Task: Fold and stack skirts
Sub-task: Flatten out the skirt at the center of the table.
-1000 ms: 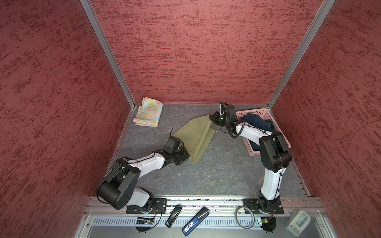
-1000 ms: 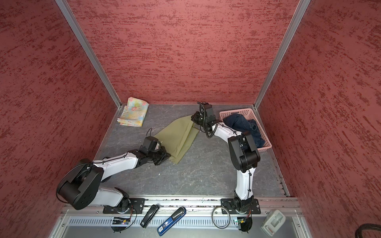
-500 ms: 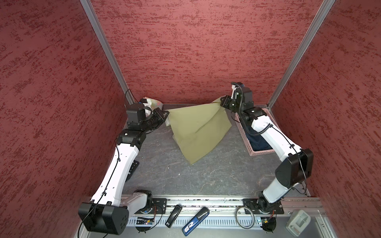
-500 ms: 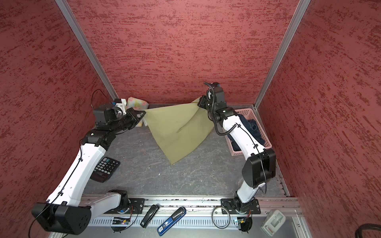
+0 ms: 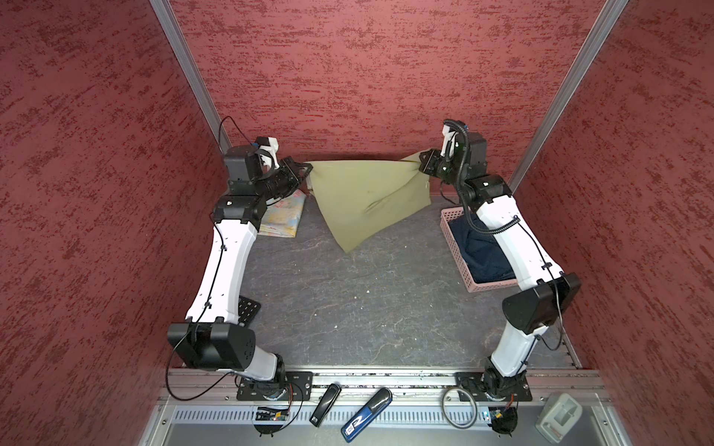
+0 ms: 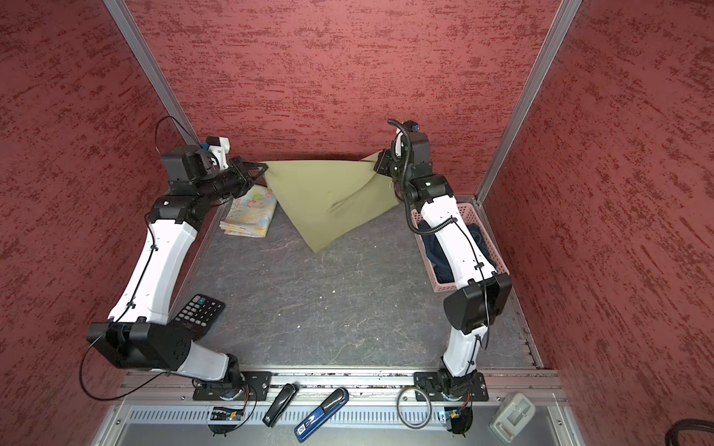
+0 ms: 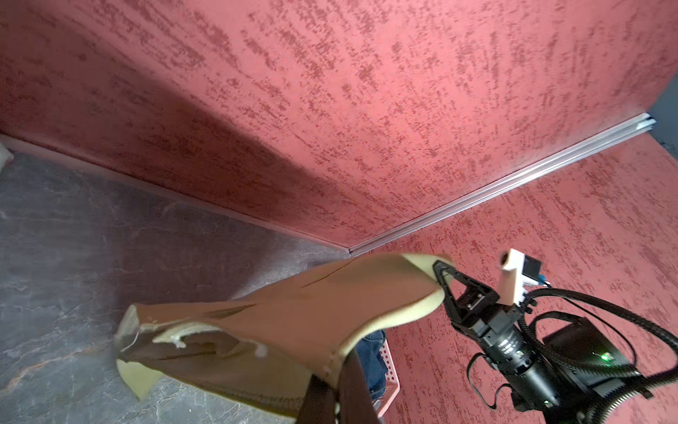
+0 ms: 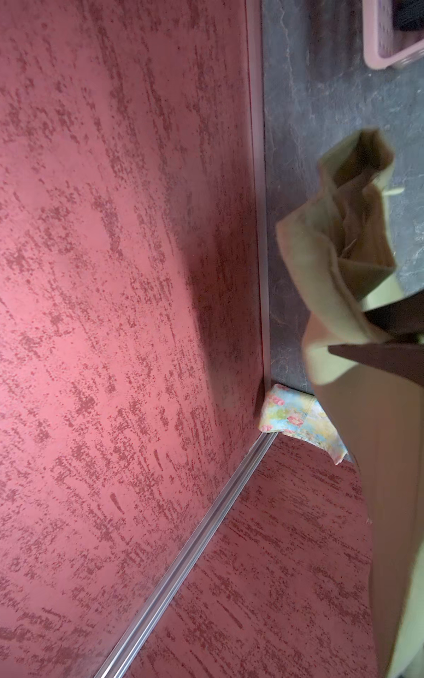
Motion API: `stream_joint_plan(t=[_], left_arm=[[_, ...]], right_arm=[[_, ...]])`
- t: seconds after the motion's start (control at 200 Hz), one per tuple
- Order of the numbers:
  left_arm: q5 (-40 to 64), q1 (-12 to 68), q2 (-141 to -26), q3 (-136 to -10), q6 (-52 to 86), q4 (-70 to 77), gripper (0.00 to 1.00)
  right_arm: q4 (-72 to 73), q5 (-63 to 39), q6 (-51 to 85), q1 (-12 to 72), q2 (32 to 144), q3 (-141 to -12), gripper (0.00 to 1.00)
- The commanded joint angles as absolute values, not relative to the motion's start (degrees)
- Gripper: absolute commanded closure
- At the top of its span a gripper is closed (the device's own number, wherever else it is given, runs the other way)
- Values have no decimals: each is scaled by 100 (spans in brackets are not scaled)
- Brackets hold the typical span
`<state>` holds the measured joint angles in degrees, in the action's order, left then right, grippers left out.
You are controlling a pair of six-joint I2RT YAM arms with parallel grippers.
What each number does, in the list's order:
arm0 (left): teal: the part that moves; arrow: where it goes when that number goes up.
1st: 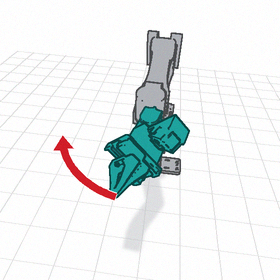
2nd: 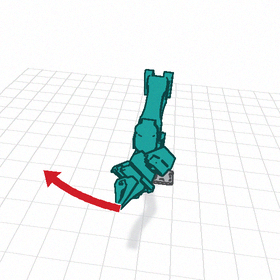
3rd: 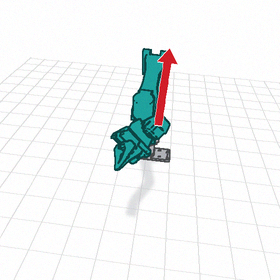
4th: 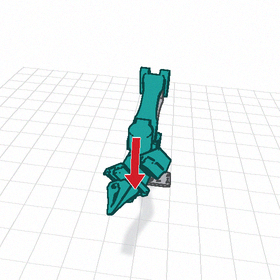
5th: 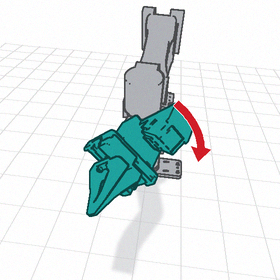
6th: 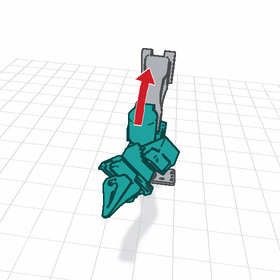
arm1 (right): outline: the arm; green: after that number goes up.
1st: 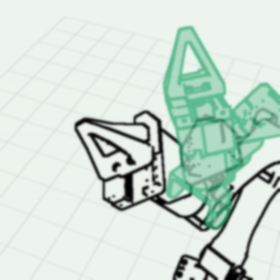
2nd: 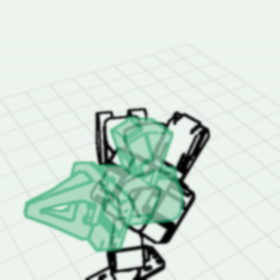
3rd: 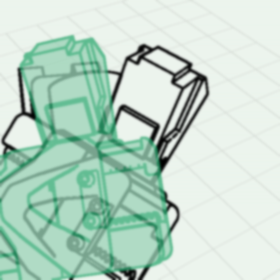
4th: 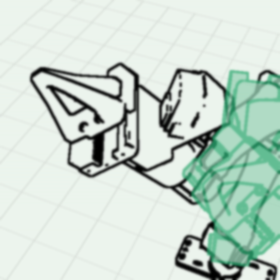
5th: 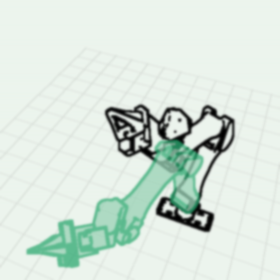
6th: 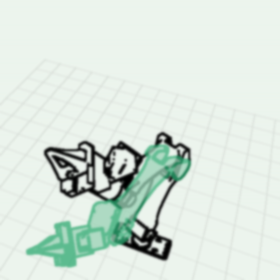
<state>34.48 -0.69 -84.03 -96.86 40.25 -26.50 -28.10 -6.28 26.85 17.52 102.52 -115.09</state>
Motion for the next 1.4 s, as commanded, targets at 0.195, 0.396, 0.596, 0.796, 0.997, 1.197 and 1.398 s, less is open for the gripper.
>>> stream_joint_plan(t=[0.195, 0.396, 0.596, 0.796, 0.997, 1.197, 1.398], left_arm=[[3454, -355, -7063, -8288, 3695, -2679, 100], [3479, -435, -6689, -8569, 3686, -2984, 100], [3464, -498, -7106, -8792, 3705, -2858, 100], [3630, -561, -8205, -8701, 3676, -2466, 100], [3670, -537, -9708, -8318, 3542, -1823, 100], [2945, -510, -10860, -9096, 3312, -1664, 66], [2103, -433, -10896, -9641, 3121, -2333, 0]], right_arm=[[-1602, -848, 2944, 1698, 8104, -8597, 100], [-1933, -742, 3061, 1719, 7478, -8598, 100], [-2065, -776, 3254, 1722, 7820, -8861, 100], [-1772, -756, 3418, 1648, 8929, -8965, 100], [-1012, -1231, 3827, 1451, 10583, -8936, 100], [-1153, -1764, 3603, 1335, 12198, -10613, 54], [-2002, -1697, 2768, 1335, 12034, -11124, 6]])
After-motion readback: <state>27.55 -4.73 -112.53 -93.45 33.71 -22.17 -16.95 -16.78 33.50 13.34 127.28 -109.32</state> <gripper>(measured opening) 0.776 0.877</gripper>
